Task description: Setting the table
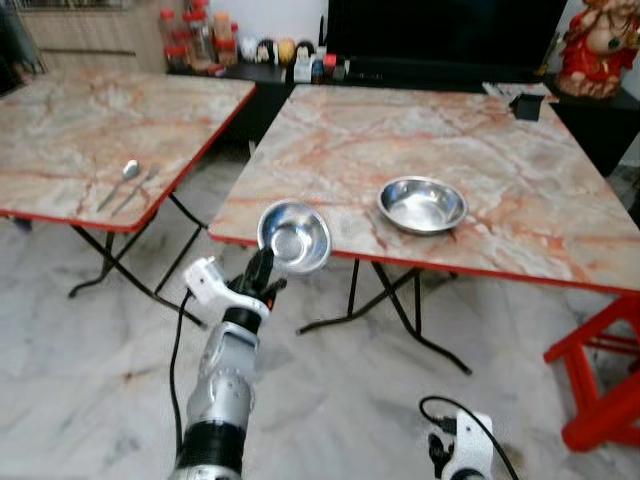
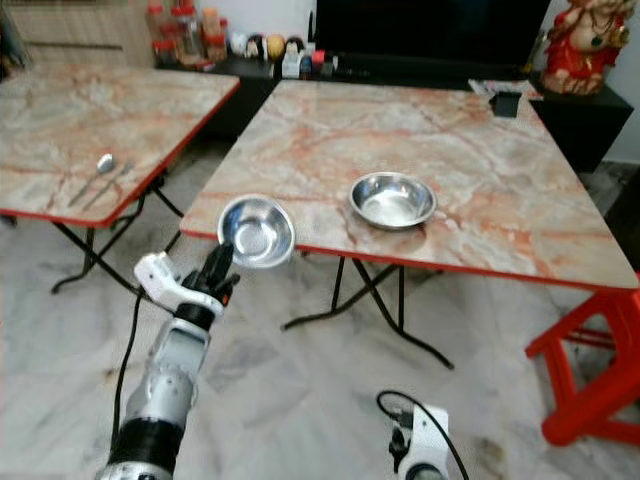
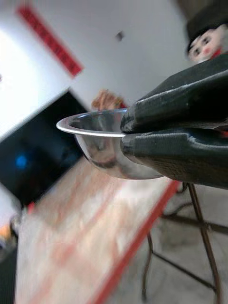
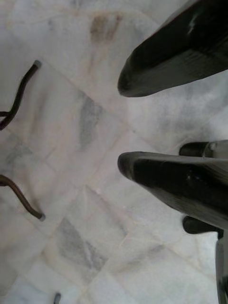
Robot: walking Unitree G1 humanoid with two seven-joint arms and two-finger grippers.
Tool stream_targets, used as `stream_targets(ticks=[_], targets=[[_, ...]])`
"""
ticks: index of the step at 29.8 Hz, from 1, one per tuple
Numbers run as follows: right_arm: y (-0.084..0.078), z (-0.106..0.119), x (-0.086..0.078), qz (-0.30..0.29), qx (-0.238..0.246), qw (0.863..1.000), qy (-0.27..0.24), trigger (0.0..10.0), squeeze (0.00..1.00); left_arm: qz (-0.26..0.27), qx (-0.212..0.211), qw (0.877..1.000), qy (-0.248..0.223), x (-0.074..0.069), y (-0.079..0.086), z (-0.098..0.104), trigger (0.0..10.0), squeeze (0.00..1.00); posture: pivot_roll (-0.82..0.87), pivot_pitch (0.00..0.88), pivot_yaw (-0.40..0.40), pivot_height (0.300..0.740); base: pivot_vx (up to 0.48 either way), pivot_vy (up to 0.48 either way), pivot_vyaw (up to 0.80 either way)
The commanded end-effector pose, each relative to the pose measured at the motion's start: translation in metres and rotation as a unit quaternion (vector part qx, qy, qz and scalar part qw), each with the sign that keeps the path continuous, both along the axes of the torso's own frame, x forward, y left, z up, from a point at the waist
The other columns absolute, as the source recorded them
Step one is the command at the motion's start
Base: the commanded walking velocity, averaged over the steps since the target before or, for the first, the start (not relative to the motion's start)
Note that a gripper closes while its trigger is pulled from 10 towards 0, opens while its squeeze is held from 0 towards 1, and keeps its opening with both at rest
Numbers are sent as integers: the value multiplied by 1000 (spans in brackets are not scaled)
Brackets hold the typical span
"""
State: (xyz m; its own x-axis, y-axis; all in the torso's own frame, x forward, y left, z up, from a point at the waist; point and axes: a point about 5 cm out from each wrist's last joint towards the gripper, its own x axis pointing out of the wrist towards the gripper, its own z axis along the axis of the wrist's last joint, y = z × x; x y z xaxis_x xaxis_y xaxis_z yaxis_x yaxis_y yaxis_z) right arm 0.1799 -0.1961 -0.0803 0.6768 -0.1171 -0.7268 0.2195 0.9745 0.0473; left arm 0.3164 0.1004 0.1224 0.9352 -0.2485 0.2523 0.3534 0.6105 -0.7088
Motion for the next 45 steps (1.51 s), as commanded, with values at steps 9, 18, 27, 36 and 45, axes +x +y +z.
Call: stream_targets(ticks=[9,18,27,36,45], targets=[[2,5,11,7,1,1000,-18,10000,0,-14,47,999,16,-22,7,-18,10000,0,33,0,-28,740,0,0,0],[-1,5,10,5,-1,1000,-18,10000,0,14,59,997,49,-20,17,-31,10000,0,22,0,-20,740,0,0,0],[0,5,9,9,0,1000,-20,10000,0,19,48,998,29,-10,13,-19,10000,0,13,0,-21,740,0,0,0],[0,4,7,17,-2,1000,-17,10000,0,11,39,999,23,-11,6,-18,10000,0,16,0,-17,740,0,0,0],[2,4,7,22,-1,1000,-15,10000,0,51,64,995,55,-23,25,-32,10000,0,29,0,-24,740,0,0,0]])
